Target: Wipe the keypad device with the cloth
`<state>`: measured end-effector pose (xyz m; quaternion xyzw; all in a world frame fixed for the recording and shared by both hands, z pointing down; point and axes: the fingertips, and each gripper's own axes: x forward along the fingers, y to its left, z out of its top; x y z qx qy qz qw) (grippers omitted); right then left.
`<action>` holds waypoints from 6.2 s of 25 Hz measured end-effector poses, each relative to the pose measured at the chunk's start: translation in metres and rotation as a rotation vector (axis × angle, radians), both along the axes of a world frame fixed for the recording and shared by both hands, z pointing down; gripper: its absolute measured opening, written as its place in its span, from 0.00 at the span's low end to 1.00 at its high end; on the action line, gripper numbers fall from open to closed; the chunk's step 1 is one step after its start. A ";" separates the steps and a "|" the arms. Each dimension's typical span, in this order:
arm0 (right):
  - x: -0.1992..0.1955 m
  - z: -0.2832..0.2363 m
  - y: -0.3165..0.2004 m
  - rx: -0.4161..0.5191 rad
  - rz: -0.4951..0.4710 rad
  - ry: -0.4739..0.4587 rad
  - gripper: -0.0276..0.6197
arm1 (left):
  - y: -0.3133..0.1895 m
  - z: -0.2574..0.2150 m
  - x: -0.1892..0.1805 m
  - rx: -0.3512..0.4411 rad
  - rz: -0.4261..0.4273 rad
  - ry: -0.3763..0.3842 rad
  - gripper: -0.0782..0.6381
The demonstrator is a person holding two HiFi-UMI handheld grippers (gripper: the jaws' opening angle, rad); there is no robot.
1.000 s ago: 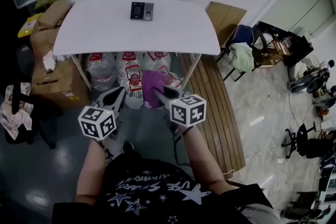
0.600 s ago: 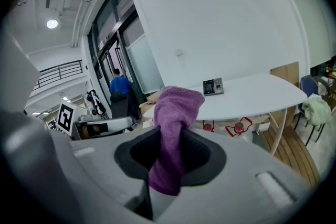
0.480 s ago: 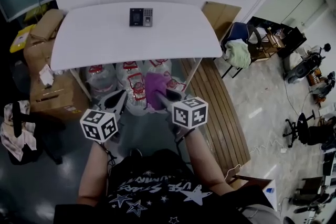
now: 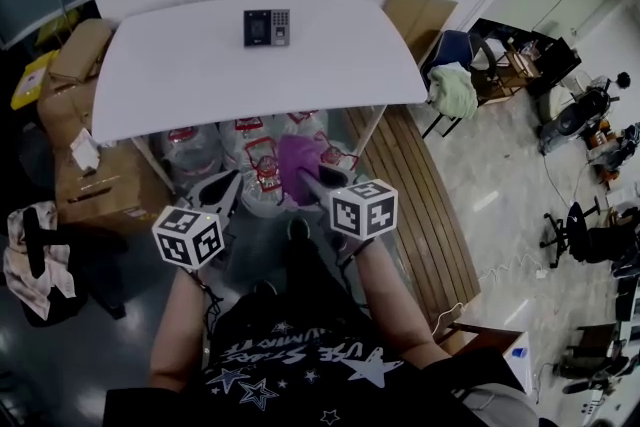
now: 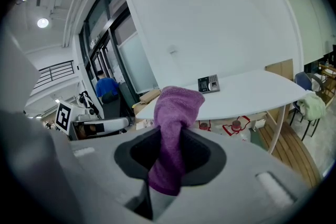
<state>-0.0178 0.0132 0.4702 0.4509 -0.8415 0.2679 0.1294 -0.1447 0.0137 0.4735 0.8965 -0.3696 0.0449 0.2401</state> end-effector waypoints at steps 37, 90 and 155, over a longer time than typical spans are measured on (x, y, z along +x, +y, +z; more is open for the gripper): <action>0.056 0.019 -0.310 -0.037 -0.156 -0.086 0.19 | -0.278 0.014 0.056 -0.039 -0.167 -0.089 0.12; -0.043 0.057 -0.530 -0.101 -0.054 -0.026 0.19 | -0.525 0.046 -0.028 -0.107 -0.017 -0.040 0.12; 0.115 0.084 -0.510 -0.109 0.111 0.085 0.19 | -0.480 0.041 0.054 -0.098 -0.002 -0.070 0.12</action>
